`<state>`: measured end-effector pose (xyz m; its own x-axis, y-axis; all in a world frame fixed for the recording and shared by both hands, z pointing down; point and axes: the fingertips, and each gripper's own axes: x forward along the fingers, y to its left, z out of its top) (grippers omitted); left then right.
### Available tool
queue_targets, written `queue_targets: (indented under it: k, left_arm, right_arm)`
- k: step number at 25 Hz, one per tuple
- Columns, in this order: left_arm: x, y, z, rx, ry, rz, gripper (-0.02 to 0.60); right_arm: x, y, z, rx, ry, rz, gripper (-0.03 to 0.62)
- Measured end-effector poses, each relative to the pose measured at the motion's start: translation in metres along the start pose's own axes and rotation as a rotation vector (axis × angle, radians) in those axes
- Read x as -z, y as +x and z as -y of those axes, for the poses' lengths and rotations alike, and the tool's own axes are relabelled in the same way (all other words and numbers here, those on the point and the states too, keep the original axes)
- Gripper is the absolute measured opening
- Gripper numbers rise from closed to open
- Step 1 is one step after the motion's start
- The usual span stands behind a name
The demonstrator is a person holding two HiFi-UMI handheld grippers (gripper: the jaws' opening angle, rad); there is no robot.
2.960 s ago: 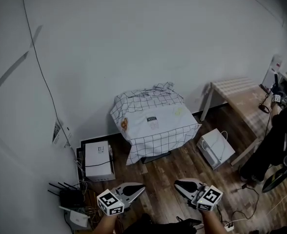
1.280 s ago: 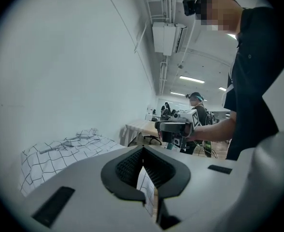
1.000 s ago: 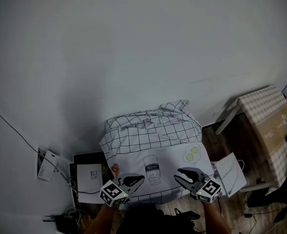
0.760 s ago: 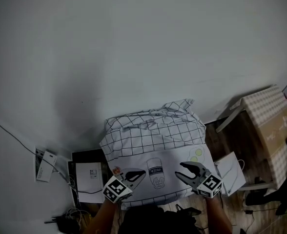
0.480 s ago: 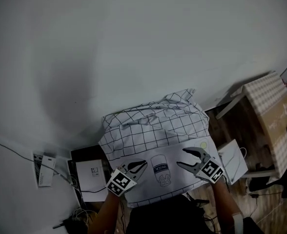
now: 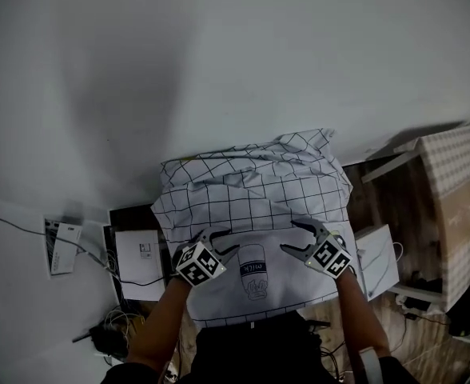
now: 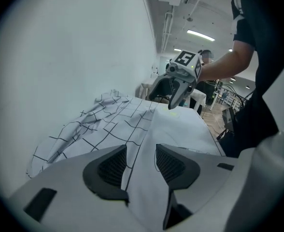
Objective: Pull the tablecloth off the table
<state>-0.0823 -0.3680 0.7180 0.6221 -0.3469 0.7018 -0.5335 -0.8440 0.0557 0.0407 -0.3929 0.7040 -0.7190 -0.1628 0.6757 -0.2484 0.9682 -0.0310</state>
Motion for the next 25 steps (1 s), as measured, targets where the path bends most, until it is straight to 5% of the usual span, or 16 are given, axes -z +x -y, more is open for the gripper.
queue_targets:
  k: [12, 25]
  left_arm:
    - [0.056, 0.057, -0.008, -0.018, -0.008, -0.239, 0.270]
    - [0.060, 0.062, -0.009, -0.006, -0.011, -0.252, 0.273]
  right_arm:
    - [0.076, 0.040, 0.022, -0.143, -0.087, -0.195, 0.285]
    - [0.095, 0.055, 0.025, -0.139, -0.094, -0.244, 0.285]
